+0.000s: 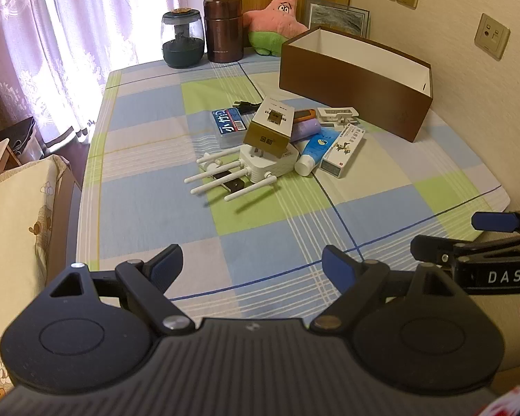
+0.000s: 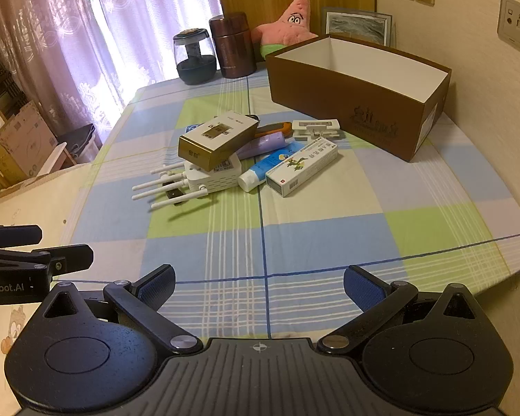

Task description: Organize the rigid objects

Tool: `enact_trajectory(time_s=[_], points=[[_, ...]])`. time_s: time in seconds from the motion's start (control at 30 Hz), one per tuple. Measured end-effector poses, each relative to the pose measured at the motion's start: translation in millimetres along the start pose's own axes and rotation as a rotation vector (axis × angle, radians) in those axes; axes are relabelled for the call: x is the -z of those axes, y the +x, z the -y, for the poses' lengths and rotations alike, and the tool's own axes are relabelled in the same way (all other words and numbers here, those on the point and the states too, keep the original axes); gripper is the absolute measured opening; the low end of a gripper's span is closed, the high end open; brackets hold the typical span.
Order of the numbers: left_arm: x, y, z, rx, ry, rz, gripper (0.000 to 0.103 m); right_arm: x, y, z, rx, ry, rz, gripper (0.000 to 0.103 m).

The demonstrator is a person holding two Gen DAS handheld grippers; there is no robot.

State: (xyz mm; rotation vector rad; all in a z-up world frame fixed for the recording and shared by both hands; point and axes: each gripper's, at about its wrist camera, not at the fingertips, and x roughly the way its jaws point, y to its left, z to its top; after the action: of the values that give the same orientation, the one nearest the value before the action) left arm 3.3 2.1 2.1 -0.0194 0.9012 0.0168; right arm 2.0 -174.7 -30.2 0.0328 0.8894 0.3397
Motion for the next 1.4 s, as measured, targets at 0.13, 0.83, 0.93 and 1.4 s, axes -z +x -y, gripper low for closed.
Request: enact_trajectory(time_s=[0.13,0.83,0.93,1.4], points=[[-1.8,0.1,0.7,-0.001,0.002,0.002,0.085,-0.7,0.3,0.1,0.002,0.001,-0.001,0.101],[-5.0,-3.9,0.3,-0.01,-0.001,0.008,0.085,0.9,-1.0,1.1,-0.001,-0.015,-0.001,0.101],[-4.9,-3.9,-0.2,-0.01,-0.001,0.008,0.085,0.3,-1.1,-0.1,0.0,-0.018,-0.002,0.101],[-4.2,-3.8,-0.7,-0.009,0.001,0.012,0.085,-0.1,-0.2,-1.1,0.003,-0.02,-0.002,0.101]])
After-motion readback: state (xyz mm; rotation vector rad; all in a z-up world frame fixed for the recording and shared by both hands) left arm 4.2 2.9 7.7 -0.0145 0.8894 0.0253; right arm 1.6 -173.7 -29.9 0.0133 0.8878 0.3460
